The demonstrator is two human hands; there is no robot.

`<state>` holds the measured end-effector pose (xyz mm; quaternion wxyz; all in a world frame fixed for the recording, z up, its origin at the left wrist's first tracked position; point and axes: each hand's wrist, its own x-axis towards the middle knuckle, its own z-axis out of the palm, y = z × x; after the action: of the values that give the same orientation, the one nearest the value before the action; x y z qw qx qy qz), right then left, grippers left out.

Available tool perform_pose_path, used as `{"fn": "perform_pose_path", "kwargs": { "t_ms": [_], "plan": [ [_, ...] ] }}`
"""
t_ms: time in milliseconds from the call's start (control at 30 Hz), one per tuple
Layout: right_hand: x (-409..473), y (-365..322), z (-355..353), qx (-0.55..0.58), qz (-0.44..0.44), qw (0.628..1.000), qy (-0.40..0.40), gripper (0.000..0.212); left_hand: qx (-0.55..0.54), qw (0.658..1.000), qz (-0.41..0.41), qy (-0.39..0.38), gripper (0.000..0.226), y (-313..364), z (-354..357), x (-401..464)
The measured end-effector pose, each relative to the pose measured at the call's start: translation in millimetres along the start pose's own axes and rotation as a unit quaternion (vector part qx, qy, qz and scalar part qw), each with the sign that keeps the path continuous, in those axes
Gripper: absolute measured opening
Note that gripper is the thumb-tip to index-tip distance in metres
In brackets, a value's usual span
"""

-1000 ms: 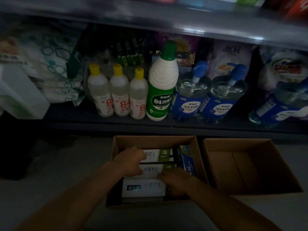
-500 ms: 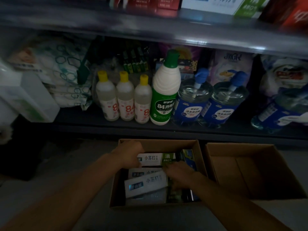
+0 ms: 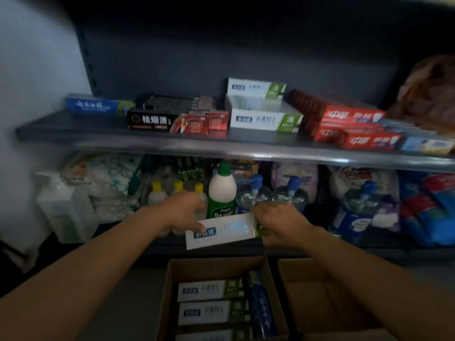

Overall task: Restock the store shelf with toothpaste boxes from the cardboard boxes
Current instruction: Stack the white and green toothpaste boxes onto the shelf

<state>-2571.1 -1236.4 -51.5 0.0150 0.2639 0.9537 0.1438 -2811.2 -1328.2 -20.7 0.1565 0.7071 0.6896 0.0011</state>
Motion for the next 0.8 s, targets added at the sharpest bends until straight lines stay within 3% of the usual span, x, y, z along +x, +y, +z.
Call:
{"fn": "perform_pose_path", "kwargs": {
  "t_ms": [233, 367, 567, 700, 800],
  "plan": [
    [-28.4, 34.8, -81.5, -0.076, 0.013, 0.987, 0.14, 0.062, -0.042, 0.999, 0.005, 0.02, 0.022, 33.2, -76.1, -21.4],
    [-36.5, 52.9, -109.8, -0.099, 0.025, 0.981, 0.163, 0.059, -0.086, 0.993, -0.014, 0.075, 0.04, 50.2, -102.6, -21.8],
    [-35.5, 87.6, -143.1, -0.007, 0.064, 0.984, 0.164, 0.063, -0.077, 0.977, -0.043, 0.192, 0.045, 73.9, -143.8, -16.9],
    [-28.5, 111.9, -161.7, 0.122, 0.107, 0.983, 0.084, 0.061, -0.071, 0.969, -0.038, 0.233, 0.05, 80.0, -162.7, -11.8],
    [-20.0, 128.9, -163.4, 0.14, 0.122, 0.98, 0.068, 0.061, -0.075, 0.967, -0.026, 0.241, 0.053, 83.6, -168.0, 0.4]
  ]
}}
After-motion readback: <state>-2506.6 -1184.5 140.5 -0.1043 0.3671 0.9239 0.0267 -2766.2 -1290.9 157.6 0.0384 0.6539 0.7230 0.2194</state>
